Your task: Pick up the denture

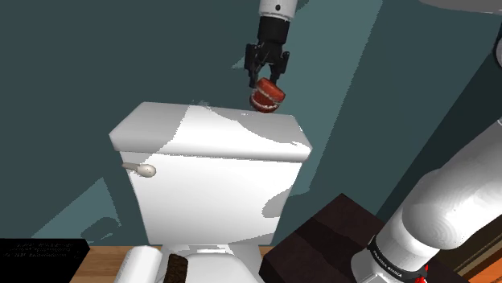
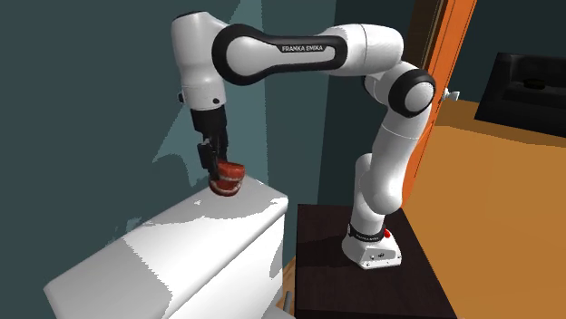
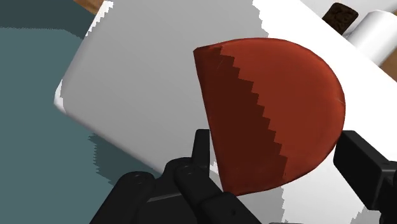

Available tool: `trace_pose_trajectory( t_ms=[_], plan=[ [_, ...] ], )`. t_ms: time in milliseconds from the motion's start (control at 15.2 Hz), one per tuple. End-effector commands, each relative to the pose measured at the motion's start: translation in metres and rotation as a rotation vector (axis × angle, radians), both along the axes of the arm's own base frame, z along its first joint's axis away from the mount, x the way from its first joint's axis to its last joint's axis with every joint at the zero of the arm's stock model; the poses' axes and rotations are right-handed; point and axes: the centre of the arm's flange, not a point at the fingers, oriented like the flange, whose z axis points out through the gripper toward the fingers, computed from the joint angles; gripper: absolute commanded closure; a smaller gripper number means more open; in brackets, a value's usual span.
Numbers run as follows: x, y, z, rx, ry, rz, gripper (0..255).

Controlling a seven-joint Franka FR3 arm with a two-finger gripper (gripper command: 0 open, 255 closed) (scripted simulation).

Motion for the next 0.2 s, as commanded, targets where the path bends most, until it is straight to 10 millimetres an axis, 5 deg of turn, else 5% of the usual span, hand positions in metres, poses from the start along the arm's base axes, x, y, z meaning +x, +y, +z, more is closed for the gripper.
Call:
trace_pose_trajectory(
  t_ms=[0,132],
  plan=[
    [0.0001,-0.0005,0.0109,0.0,0.0,0.0,255],
    [0.0001,-0.0005,0.0117,0.0,0.0,0.0,255]
  ],
)
